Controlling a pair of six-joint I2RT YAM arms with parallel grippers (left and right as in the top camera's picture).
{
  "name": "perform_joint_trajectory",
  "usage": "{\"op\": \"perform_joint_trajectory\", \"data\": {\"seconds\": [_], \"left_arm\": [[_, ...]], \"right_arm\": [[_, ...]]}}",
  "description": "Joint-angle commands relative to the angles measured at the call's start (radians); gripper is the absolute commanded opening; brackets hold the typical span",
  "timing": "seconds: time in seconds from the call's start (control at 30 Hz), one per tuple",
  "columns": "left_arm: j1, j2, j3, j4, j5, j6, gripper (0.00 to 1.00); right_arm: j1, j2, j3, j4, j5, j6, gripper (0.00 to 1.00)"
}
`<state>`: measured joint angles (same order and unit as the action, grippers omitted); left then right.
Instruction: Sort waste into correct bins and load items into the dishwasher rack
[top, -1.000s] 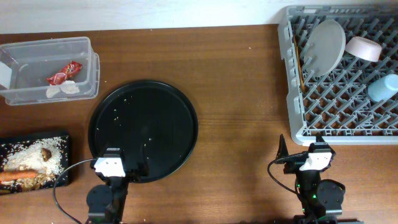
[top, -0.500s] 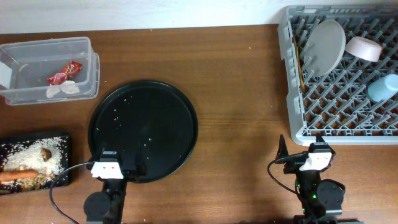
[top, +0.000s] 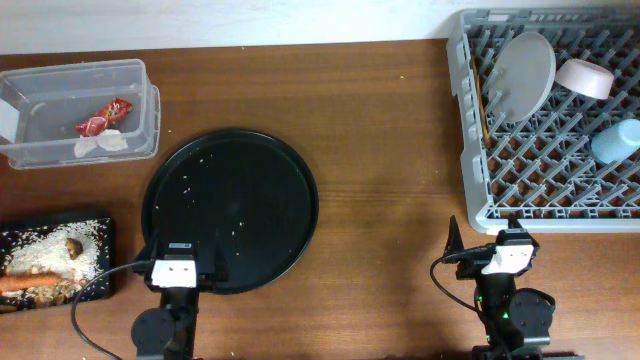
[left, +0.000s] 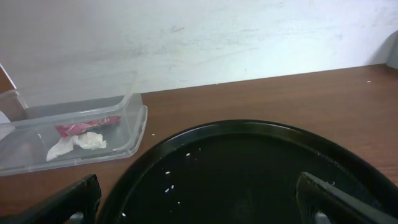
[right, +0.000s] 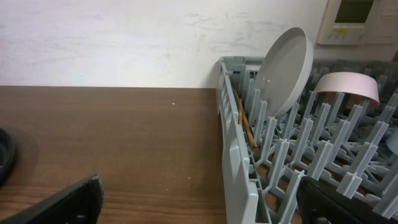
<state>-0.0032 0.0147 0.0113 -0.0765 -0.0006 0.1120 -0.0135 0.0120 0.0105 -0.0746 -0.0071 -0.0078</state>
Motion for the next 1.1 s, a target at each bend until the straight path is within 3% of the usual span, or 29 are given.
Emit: {"op": "perform_joint_trajectory", "data": {"seconds": [0.0, 1.07], "left_arm": [[0.005, -0.01, -0.003, -0.008, -0.003, -0.047, 0.99], [0.005, -0.01, -0.003, -0.007, 0.001, -0.059, 0.99]], "right_arm": [[-0.006, -0.008, -0.005, -0.006, 0.009, -0.003, 0.98], [-0.006, -0.008, -0.005, -0.006, 0.009, -0.003, 0.99]]}}
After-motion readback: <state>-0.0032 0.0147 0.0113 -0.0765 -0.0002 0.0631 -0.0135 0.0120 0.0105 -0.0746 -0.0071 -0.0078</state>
